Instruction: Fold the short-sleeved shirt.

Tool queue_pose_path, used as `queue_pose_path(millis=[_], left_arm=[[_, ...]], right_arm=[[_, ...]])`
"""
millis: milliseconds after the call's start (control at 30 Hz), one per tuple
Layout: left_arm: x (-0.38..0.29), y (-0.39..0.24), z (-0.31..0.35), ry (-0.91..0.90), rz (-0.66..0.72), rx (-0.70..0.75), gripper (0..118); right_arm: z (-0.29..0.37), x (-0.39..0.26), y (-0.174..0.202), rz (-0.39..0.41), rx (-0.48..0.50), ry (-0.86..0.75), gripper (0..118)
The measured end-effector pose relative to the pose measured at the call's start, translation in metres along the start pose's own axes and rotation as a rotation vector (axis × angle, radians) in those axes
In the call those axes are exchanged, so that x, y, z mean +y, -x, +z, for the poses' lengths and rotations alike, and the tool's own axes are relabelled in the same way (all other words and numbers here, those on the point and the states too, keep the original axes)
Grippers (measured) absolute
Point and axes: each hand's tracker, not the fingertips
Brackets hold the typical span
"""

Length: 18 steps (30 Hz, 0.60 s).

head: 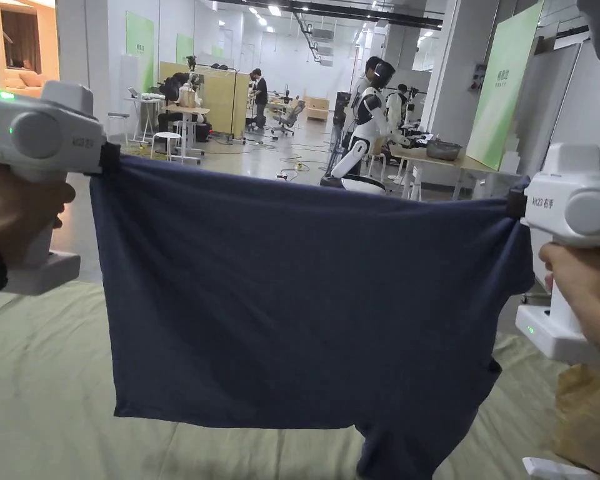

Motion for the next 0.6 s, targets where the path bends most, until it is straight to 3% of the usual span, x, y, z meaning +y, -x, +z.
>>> queue_pose_path(millis=[133,200,267,600], left_arm=[[-0.054,0.002,0.000,0.064,-0.012,-0.015,5],[-0.083,0.003,0.004,0.066,-0.012,-0.016,5],[-0.121,0.006,0.008,0.151,0.079,-0.064,5],[-0.210,0.010,0.083,0.121,0.068,-0.087,5]], right_arm=[[0.015,-0.053,0.009,0.048,0.014,0.055,4],[0.025,-0.079,0.011,0.031,0.032,0.093,4],[0.036,-0.108,0.013,0.014,0.033,0.135,4],[0.101,-0.193,-0.002,-0.025,0.057,0.225,4]])
